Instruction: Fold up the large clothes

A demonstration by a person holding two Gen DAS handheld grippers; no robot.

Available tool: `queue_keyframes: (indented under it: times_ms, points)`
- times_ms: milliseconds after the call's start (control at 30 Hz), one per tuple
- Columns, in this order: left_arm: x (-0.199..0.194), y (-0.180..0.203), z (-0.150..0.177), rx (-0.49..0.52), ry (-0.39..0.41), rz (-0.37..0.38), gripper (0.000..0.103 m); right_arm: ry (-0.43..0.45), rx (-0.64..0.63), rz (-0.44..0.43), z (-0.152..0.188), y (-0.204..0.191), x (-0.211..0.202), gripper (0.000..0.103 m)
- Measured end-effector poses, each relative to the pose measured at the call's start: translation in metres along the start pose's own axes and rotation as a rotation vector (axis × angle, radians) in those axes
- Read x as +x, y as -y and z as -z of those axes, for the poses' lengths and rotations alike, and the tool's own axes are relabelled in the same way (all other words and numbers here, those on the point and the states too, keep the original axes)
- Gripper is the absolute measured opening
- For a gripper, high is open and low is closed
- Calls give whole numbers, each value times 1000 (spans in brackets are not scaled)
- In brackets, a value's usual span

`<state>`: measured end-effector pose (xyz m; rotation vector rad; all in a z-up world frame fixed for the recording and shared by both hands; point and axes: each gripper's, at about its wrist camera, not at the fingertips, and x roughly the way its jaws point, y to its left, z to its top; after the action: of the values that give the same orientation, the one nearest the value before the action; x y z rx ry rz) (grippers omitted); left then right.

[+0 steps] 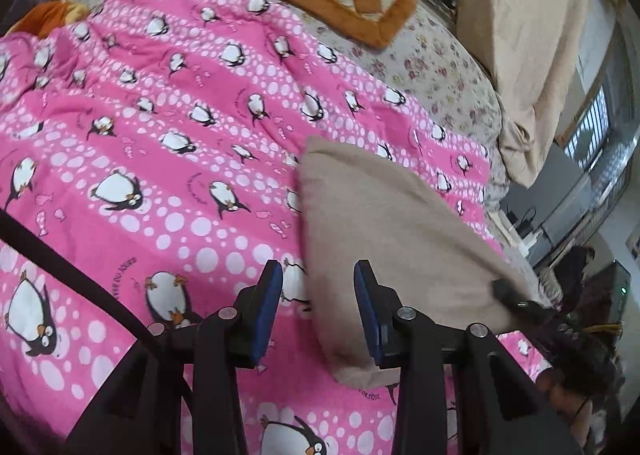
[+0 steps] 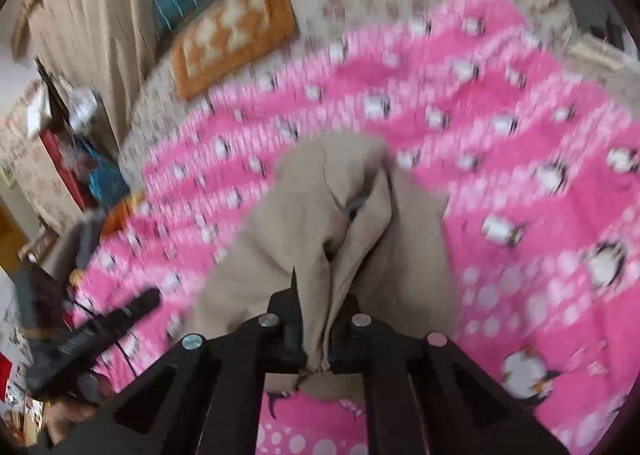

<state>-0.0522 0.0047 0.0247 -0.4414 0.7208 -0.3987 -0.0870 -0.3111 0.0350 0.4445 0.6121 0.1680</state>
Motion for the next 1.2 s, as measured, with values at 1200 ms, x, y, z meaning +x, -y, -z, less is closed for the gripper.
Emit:
queue_keyframes:
  times_ms: [1200]
  points:
    - [74,61,39,315,-230,-1,0,-56,-168,194,-111,-28,76,24]
